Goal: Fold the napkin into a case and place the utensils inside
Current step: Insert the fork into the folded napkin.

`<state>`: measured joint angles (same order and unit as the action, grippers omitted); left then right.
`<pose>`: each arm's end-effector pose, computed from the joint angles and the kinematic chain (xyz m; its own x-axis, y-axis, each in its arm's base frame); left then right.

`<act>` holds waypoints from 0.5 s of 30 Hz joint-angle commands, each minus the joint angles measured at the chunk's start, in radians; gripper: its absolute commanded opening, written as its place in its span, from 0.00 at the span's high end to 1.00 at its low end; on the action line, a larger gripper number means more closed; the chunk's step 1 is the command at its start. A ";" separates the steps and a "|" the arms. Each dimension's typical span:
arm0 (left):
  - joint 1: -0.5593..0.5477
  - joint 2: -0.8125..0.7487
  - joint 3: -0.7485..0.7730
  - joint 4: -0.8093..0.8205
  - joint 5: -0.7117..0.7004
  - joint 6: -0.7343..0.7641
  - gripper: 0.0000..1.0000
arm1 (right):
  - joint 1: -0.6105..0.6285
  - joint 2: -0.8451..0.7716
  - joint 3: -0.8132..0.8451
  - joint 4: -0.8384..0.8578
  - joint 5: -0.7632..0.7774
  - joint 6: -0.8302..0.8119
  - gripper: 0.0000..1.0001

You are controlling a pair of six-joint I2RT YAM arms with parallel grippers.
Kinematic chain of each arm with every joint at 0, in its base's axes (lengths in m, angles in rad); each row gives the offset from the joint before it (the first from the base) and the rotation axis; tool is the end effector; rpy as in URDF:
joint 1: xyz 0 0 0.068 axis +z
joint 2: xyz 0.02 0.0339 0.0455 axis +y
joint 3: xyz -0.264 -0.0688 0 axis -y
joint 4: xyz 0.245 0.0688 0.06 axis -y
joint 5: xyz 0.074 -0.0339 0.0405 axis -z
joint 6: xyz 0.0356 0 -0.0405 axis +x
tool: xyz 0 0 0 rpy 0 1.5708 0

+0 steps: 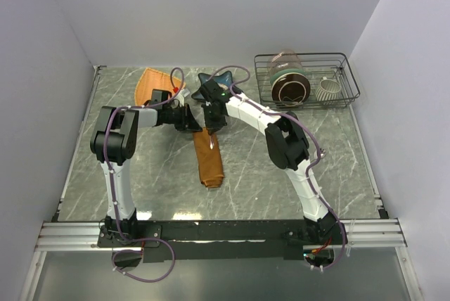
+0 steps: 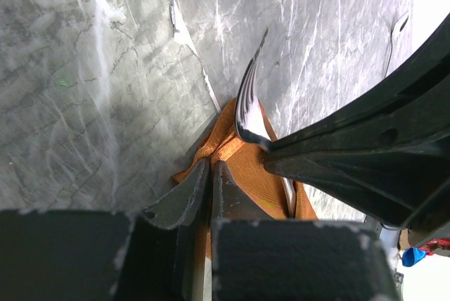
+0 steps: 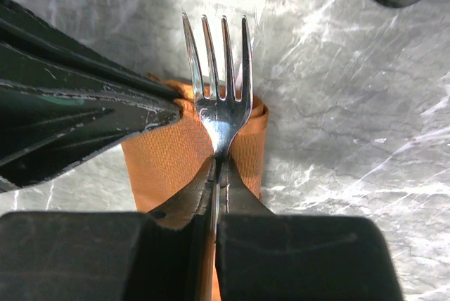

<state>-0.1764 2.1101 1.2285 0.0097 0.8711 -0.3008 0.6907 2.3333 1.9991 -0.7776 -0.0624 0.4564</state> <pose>0.4087 -0.1005 0.1149 -0.8969 -0.0339 -0.4410 0.3474 0.5628 -0.7500 0.3855 0.3215 0.1825 -0.9099 -0.1814 -0.3731 -0.2853 0.9265 0.2454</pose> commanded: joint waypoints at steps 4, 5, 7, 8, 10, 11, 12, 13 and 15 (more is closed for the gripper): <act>-0.006 0.034 0.009 0.004 -0.078 0.014 0.96 | 0.000 -0.094 -0.043 -0.046 -0.022 0.013 1.00; -0.006 0.031 0.006 0.004 -0.083 0.015 0.96 | 0.001 -0.095 -0.046 -0.049 -0.025 0.014 1.00; -0.006 0.030 0.002 0.010 -0.089 0.011 0.96 | 0.004 -0.103 -0.057 -0.048 -0.028 0.016 1.00; -0.006 0.028 0.000 0.010 -0.089 0.012 0.96 | 0.006 -0.106 -0.062 -0.048 -0.031 0.019 1.00; -0.005 0.028 0.000 0.015 -0.089 0.008 0.96 | 0.007 -0.111 -0.074 -0.049 -0.043 0.021 1.00; -0.006 0.031 0.000 0.015 -0.090 0.006 0.96 | 0.010 -0.111 -0.077 -0.048 -0.045 0.021 1.00; -0.006 0.030 0.000 0.018 -0.090 0.002 0.96 | 0.010 -0.114 -0.079 -0.046 -0.043 0.021 1.00; -0.006 0.031 0.000 0.019 -0.092 0.000 0.96 | 0.010 -0.114 -0.083 -0.045 -0.043 0.018 1.00; -0.006 0.031 0.000 0.021 -0.093 -0.001 0.97 | 0.012 -0.117 -0.089 -0.048 -0.047 0.019 1.00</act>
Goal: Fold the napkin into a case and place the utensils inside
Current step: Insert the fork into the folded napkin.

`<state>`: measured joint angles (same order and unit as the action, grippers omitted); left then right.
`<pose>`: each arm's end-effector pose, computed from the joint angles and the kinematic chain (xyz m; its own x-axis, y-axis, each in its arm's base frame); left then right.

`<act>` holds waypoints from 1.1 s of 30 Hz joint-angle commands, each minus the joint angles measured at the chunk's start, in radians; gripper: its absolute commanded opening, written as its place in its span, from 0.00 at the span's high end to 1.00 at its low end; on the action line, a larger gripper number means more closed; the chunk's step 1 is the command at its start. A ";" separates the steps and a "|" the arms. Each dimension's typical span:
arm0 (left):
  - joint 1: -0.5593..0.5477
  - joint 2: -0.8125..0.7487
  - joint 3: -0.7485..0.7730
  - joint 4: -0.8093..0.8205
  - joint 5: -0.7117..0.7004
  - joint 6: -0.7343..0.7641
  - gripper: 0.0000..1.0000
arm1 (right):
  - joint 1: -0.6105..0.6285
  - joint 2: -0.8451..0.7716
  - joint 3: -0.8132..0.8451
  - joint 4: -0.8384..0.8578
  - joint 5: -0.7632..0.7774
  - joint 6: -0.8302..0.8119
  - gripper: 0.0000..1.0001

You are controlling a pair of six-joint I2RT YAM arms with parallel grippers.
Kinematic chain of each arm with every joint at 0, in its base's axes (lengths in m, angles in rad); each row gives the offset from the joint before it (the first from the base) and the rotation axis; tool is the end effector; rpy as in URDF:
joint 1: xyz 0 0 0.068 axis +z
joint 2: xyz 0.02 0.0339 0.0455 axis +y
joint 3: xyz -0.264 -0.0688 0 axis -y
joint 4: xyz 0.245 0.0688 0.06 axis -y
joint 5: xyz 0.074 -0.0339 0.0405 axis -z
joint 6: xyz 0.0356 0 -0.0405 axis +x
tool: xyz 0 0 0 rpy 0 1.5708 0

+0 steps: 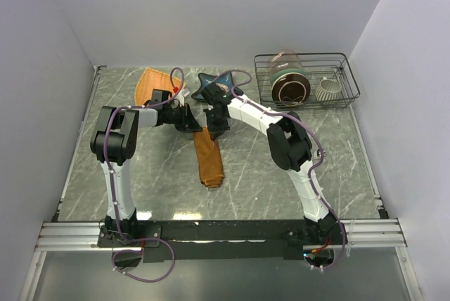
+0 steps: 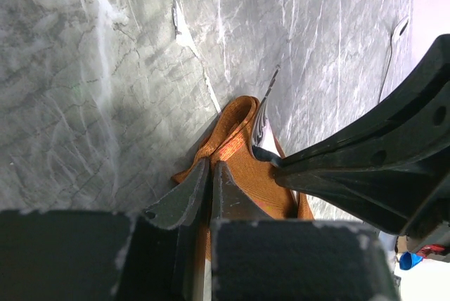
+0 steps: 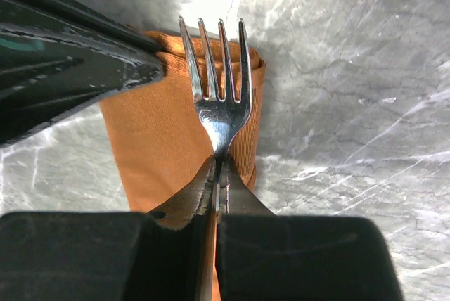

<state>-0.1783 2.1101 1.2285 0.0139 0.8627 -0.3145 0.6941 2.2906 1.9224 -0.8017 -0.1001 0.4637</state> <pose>0.4090 -0.1012 0.1150 -0.8991 -0.0424 -0.4356 0.3371 0.5677 -0.7511 0.3720 0.3142 0.1791 -0.9310 -0.1959 -0.3079 -0.2796 0.9251 0.2568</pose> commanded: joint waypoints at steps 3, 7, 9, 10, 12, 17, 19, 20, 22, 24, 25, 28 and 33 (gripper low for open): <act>-0.007 0.033 0.000 0.018 -0.090 0.009 0.97 | 0.010 -0.080 -0.023 -0.024 -0.016 0.013 1.00; -0.009 0.027 -0.006 0.026 -0.094 0.009 0.97 | 0.012 -0.089 -0.043 -0.027 -0.027 0.019 1.00; -0.010 0.025 -0.011 0.031 -0.097 0.009 0.97 | 0.013 -0.092 -0.048 -0.027 -0.033 0.021 0.99; -0.010 0.022 -0.012 0.032 -0.099 0.009 0.97 | 0.013 -0.094 -0.051 -0.028 -0.036 0.023 0.99; -0.010 0.021 -0.014 0.032 -0.102 0.009 0.97 | 0.015 -0.098 -0.054 -0.028 -0.042 0.024 0.98; -0.013 0.019 -0.015 0.034 -0.110 0.009 0.97 | 0.018 -0.106 -0.066 -0.028 -0.050 0.030 0.96; -0.015 0.016 -0.018 0.038 -0.113 0.009 0.97 | 0.021 -0.108 -0.079 -0.028 -0.053 0.035 0.96; -0.015 0.016 -0.020 0.040 -0.113 0.008 0.97 | 0.021 -0.109 -0.080 -0.028 -0.052 0.036 0.96; -0.015 0.013 -0.021 0.041 -0.116 0.008 0.97 | 0.019 -0.114 -0.086 -0.028 -0.052 0.039 0.95; -0.016 0.013 -0.023 0.041 -0.119 0.008 0.97 | 0.021 -0.118 -0.092 -0.030 -0.059 0.039 0.94; -0.016 0.014 -0.023 0.040 -0.120 0.009 0.97 | 0.022 -0.120 -0.095 -0.028 -0.059 0.039 0.94; -0.018 0.010 -0.026 0.044 -0.122 0.009 0.98 | 0.022 -0.123 -0.100 -0.028 -0.061 0.041 0.88; -0.020 0.007 -0.027 0.044 -0.126 0.011 0.97 | 0.024 -0.126 -0.086 -0.027 -0.062 0.043 0.64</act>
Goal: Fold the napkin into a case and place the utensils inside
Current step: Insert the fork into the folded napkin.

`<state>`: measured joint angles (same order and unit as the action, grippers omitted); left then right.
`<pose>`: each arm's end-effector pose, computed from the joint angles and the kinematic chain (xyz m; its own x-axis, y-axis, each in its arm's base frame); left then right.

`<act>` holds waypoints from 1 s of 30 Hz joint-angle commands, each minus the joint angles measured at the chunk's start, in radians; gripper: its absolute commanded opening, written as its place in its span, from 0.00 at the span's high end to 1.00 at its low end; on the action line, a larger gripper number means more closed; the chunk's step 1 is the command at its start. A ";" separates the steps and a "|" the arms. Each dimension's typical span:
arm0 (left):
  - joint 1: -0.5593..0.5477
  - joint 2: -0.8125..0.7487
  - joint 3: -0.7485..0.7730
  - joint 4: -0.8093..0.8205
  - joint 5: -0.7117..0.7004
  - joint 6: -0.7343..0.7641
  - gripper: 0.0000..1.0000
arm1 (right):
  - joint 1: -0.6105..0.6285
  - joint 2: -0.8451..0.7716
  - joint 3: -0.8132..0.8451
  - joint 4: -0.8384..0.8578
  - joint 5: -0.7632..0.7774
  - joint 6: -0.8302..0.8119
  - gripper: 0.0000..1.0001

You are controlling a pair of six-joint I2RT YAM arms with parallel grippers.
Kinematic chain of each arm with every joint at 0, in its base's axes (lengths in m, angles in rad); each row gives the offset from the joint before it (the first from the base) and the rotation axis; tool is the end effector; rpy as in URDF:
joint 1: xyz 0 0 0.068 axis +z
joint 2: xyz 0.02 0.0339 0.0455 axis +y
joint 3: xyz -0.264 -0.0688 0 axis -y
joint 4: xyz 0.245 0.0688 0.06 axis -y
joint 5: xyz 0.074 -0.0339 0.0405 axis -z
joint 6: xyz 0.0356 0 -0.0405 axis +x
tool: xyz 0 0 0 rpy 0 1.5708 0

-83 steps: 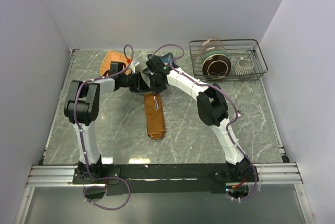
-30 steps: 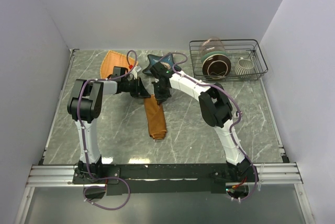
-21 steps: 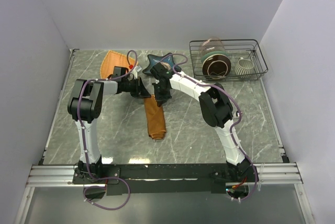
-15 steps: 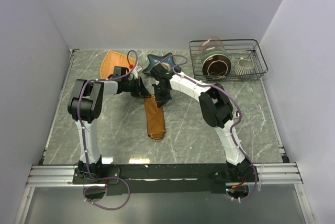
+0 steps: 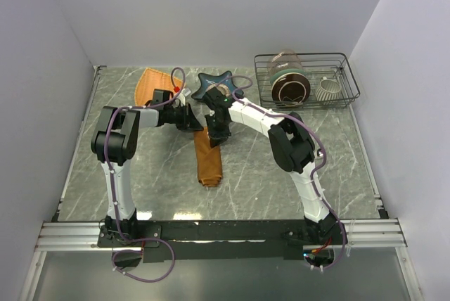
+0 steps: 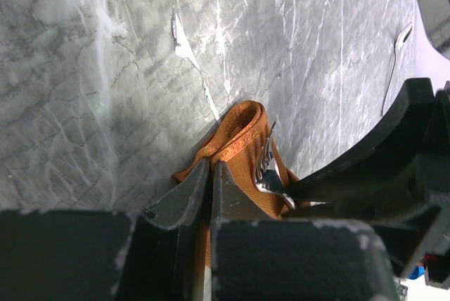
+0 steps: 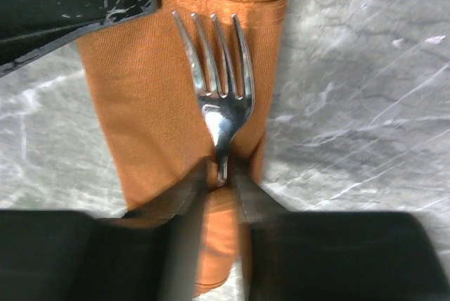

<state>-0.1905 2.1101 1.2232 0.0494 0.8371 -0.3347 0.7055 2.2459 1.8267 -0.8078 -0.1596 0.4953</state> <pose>0.4097 -0.1059 0.1153 -0.8910 -0.0522 -0.4509 0.3411 0.5783 -0.7411 0.3541 0.3091 0.1719 -0.9543 -0.1964 -0.2254 -0.2585 0.9209 0.2918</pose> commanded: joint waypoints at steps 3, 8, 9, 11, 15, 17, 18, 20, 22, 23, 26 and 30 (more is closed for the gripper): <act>-0.009 0.007 -0.024 0.009 -0.101 0.033 0.98 | 0.011 -0.085 0.026 -0.022 0.009 0.011 0.64; -0.009 0.007 -0.024 0.006 -0.102 0.037 0.98 | 0.008 -0.094 0.072 -0.027 0.058 0.002 0.60; -0.009 0.007 -0.022 0.004 -0.101 0.036 0.98 | 0.005 -0.092 0.094 -0.027 0.066 -0.001 0.57; -0.009 0.007 -0.022 0.006 -0.102 0.036 0.98 | 0.002 -0.092 0.118 -0.024 0.089 -0.008 0.50; -0.010 0.011 -0.016 0.000 -0.101 0.037 0.98 | -0.014 -0.085 0.195 -0.013 0.111 -0.027 0.50; -0.010 0.011 -0.017 0.003 -0.101 0.034 0.97 | -0.018 -0.089 0.223 -0.010 0.135 -0.064 0.50; -0.009 0.008 -0.019 0.006 -0.101 0.034 0.97 | -0.030 -0.095 0.242 -0.013 0.134 -0.081 0.50; -0.010 0.007 -0.019 0.006 -0.099 0.037 0.94 | -0.047 -0.126 0.247 -0.037 0.129 -0.141 0.49; -0.009 -0.002 -0.025 0.012 -0.093 0.040 0.89 | -0.095 -0.170 0.195 -0.065 0.135 -0.190 0.45; -0.009 -0.007 -0.031 0.023 -0.095 0.048 0.85 | -0.121 -0.228 0.163 -0.074 0.129 -0.202 0.45; -0.010 -0.039 -0.047 0.040 -0.089 0.043 0.73 | -0.248 -0.375 -0.007 -0.093 0.101 -0.210 0.44; -0.010 -0.100 -0.071 0.098 -0.075 0.014 0.60 | -0.408 -0.554 -0.235 -0.139 0.156 -0.180 0.44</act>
<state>-0.1997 2.0777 1.1885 0.0990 0.8215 -0.3351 0.4335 1.8744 1.7275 -0.8639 -0.0677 0.3126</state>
